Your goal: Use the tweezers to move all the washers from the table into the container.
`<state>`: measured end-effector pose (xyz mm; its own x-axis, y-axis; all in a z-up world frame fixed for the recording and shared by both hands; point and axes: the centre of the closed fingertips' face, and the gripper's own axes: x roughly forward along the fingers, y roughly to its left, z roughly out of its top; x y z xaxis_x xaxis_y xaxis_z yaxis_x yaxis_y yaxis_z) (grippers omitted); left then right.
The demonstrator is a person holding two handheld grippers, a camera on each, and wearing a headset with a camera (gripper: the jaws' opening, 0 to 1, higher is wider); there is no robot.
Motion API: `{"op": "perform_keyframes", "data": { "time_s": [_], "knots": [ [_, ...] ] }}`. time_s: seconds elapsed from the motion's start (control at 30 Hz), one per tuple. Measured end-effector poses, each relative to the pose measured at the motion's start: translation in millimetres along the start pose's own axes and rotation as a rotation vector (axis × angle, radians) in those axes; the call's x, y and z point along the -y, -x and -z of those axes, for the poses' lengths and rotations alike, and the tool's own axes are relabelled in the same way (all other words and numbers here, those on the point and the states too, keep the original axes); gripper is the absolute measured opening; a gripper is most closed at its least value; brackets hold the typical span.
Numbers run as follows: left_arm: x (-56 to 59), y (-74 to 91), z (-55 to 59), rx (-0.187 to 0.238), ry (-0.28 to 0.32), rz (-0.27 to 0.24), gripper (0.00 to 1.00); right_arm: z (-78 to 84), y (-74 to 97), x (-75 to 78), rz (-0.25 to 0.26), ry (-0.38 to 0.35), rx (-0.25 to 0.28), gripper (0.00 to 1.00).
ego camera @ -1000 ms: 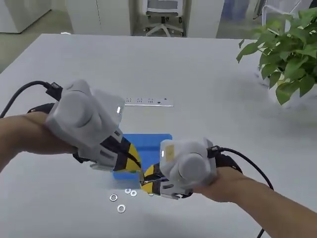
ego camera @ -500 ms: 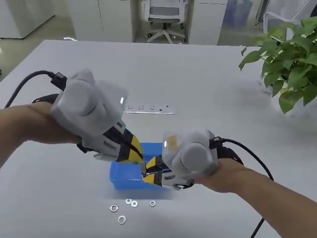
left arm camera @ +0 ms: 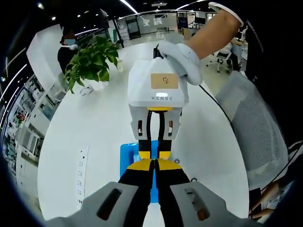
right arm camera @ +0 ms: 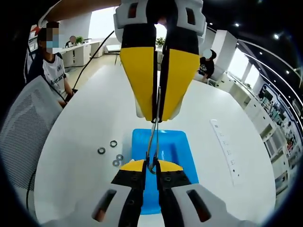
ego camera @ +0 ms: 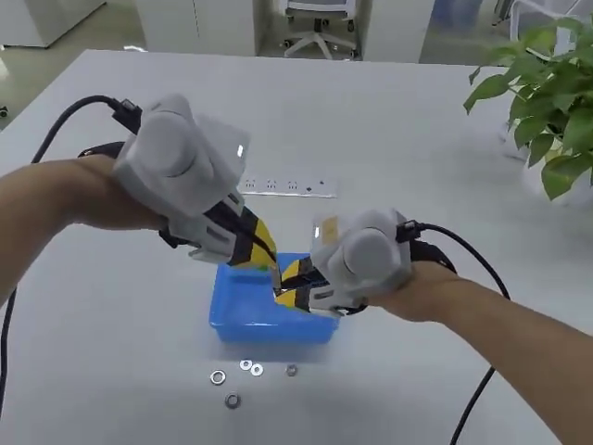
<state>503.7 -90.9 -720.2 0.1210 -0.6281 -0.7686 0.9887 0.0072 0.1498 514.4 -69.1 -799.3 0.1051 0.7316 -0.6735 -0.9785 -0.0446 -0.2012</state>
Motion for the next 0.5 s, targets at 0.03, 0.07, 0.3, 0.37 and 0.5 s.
{"op": "perform_keyframes", "data": {
  "time_s": [0.03, 0.07, 0.3, 0.37, 0.5],
  "knots": [
    [-1.1, -1.5, 1.5, -0.002, 0.002, 0.002, 0.05, 1.9, -2.3, 1.2, 0.000, 0.001, -0.003, 0.10],
    [-1.8, -2.6, 2.5, -0.002, 0.004, 0.004, 0.05, 3.2, -3.6, 1.7, -0.003, -0.002, -0.003, 0.10],
    [-8.0, -16.5, 12.2, -0.010, 0.014, 0.021, 0.05, 16.0, -14.9, 5.0, -0.025, -0.012, -0.018, 0.10],
    [-9.8, -20.9, 14.7, -0.010, 0.018, 0.024, 0.05, 20.4, -17.4, 6.3, -0.030, -0.016, -0.023, 0.10],
    [-12.5, -30.0, 19.5, -0.012, 0.020, 0.033, 0.05, 29.3, -23.1, 7.4, -0.042, -0.027, -0.029, 0.10]
  ]
}}
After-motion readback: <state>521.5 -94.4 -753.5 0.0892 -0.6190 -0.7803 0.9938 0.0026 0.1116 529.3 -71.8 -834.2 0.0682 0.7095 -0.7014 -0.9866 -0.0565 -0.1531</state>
